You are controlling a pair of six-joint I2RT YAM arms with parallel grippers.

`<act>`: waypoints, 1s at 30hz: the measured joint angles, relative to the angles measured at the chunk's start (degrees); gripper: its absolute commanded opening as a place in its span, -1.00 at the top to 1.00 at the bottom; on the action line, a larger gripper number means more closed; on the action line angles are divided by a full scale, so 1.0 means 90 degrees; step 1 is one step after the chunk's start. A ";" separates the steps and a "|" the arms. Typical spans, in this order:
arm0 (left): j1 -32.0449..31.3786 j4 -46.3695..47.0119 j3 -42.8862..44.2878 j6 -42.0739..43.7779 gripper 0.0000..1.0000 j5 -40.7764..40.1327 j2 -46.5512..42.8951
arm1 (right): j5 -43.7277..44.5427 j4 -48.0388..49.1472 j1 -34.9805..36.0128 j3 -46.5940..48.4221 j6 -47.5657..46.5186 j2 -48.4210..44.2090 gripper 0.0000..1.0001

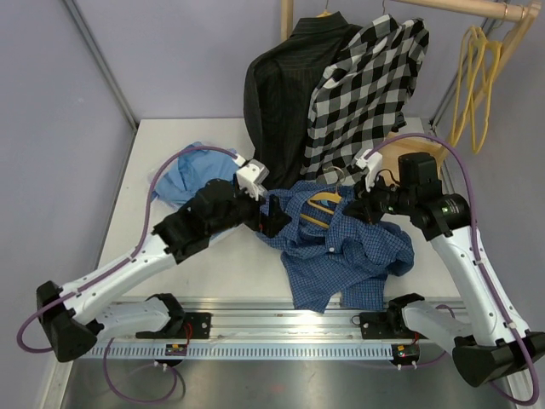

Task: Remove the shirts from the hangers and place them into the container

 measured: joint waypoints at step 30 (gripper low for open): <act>-0.1265 0.1226 -0.0510 -0.2079 1.00 -0.3031 0.2035 | -0.0141 0.0364 -0.0376 -0.0396 0.0590 -0.0527 1.00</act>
